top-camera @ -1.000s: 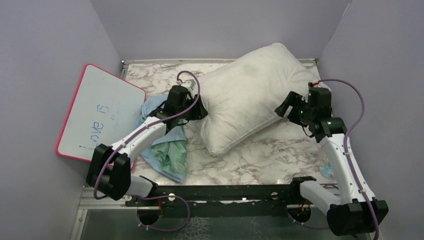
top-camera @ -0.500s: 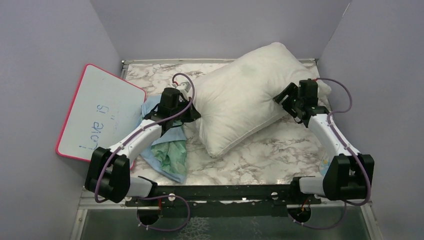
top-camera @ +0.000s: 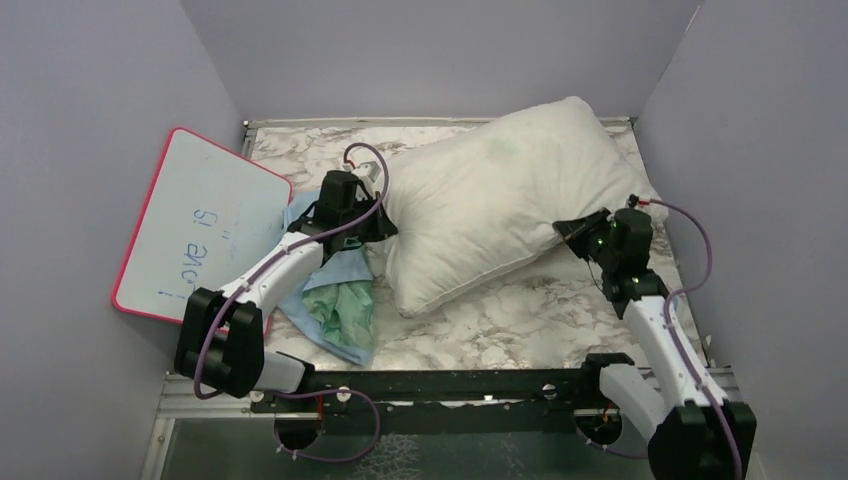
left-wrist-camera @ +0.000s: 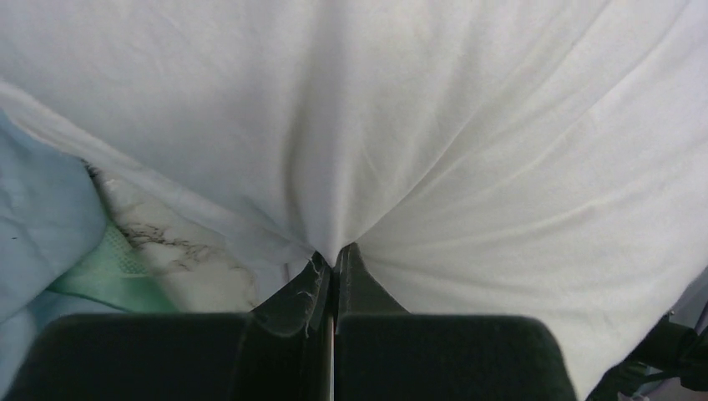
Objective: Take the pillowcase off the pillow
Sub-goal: Adjust the pillow at the center of the board, then reset both arms
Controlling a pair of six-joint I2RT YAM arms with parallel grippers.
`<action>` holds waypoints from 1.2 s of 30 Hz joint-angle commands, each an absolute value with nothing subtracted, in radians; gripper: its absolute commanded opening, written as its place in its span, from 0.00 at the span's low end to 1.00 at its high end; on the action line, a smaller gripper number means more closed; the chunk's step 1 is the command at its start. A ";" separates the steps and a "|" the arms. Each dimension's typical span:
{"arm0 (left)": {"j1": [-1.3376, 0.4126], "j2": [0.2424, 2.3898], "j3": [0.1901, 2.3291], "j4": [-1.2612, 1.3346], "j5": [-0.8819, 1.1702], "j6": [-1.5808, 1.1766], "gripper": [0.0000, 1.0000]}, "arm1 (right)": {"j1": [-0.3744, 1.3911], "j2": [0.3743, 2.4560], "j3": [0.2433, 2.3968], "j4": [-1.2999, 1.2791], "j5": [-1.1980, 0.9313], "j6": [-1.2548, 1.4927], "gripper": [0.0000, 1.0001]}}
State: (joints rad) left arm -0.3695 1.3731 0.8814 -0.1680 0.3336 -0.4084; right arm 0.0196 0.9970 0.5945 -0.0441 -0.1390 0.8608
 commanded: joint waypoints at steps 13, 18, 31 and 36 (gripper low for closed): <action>-0.335 1.321 0.929 -0.298 0.286 -0.378 0.00 | 0.037 0.445 0.528 -0.693 -0.300 0.800 0.07; -0.340 1.182 0.905 -0.327 0.230 -0.371 0.35 | 0.037 0.546 0.693 -0.791 -0.263 0.697 0.63; -0.343 0.822 1.060 -0.560 -0.117 -0.313 0.99 | 0.037 0.573 1.060 -0.715 -0.317 0.402 0.97; -0.342 0.741 1.089 -0.648 -0.203 -0.304 0.99 | 0.038 0.558 1.070 -0.663 -0.436 0.375 0.99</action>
State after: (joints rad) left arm -0.3408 0.7994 1.0538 -0.5297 -0.0658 -0.3321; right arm 0.0338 0.5674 1.0523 -0.7277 -0.3023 0.4446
